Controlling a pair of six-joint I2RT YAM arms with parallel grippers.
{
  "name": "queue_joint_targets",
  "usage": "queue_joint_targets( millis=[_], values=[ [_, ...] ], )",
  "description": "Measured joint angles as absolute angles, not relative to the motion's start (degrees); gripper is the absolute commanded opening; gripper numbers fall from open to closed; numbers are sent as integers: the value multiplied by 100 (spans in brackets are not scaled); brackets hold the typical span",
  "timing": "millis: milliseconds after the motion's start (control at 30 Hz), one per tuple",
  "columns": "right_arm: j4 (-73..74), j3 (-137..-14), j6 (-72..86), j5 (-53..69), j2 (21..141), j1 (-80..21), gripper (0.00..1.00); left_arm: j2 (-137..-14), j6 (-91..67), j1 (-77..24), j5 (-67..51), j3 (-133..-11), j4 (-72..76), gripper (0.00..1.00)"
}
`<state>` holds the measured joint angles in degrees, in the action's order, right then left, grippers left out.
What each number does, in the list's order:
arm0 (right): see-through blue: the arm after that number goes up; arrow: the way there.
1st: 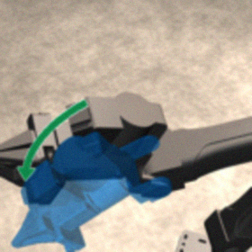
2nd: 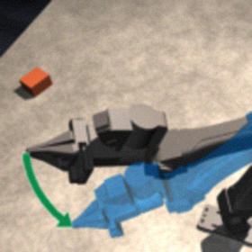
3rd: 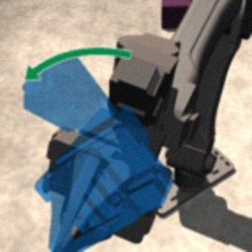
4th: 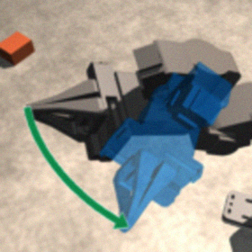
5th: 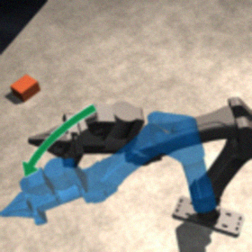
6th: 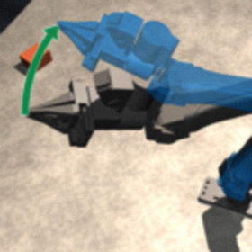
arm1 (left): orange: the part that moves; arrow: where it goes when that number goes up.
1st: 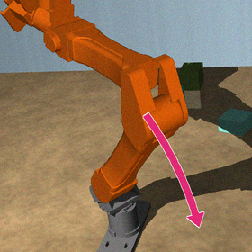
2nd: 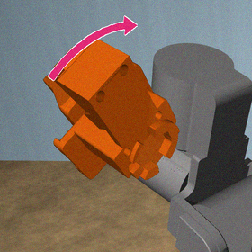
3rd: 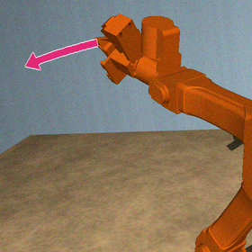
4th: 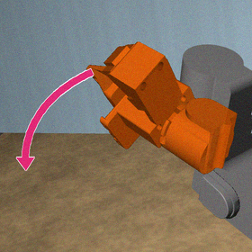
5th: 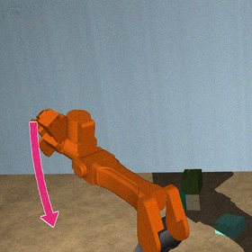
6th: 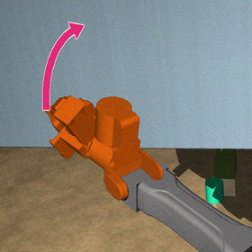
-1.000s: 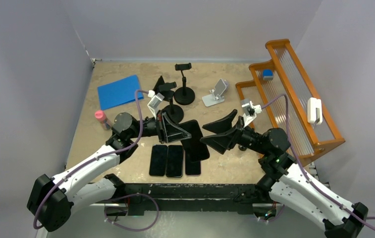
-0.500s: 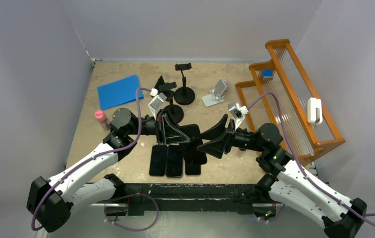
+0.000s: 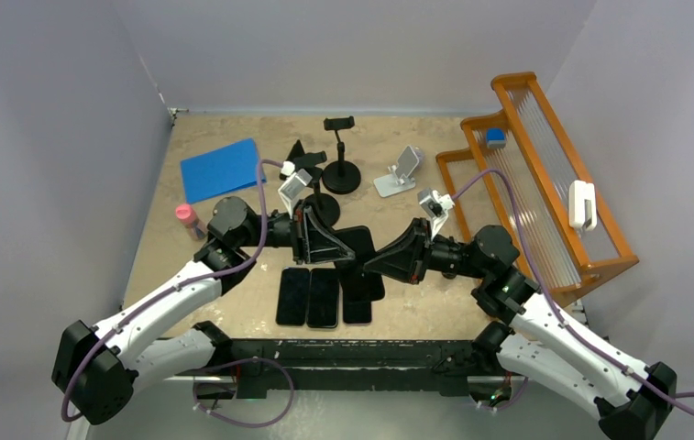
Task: Remove the phone from the phone stand
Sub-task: Place the phone at the center of the board.
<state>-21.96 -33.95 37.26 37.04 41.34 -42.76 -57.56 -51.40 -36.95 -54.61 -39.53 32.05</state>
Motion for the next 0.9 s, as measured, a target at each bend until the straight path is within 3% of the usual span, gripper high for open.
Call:
queue_joint_targets(
  millis=[67, 100, 200, 267, 333, 633, 900],
  values=[
    [-2182, -3391, 3743, 3677, 4136, -4270, 0, -5787, -5142, -3693, -5430, -3955, 3208, 1],
    [-2180, -3374, 3750, 3656, 4130, -4270, 0, -5811, -5142, -3688, -5433, -3966, 3201, 9],
    [-2176, -3306, 3754, 3535, 4075, -4268, 0, -5883, -5113, -3686, -5413, -4001, 3140, 47],
    [-2141, -3282, 3745, 3457, 4042, -4276, 0, -5896, -5043, -3693, -5242, -4049, 2998, 61],
    [-1955, -3273, 3704, 3236, 3962, -4300, 0, -5854, -4877, -3695, -5017, -4108, 2733, 67],
    [-770, -3103, 3774, 1573, 3531, -4307, 0, -4724, -3760, -3695, -2871, -4246, 475, 71],
    [-97, -2683, 4012, 528, 4272, -4294, 0, -3992, -2720, -3695, -1616, -4230, -445, 70]
  ],
)
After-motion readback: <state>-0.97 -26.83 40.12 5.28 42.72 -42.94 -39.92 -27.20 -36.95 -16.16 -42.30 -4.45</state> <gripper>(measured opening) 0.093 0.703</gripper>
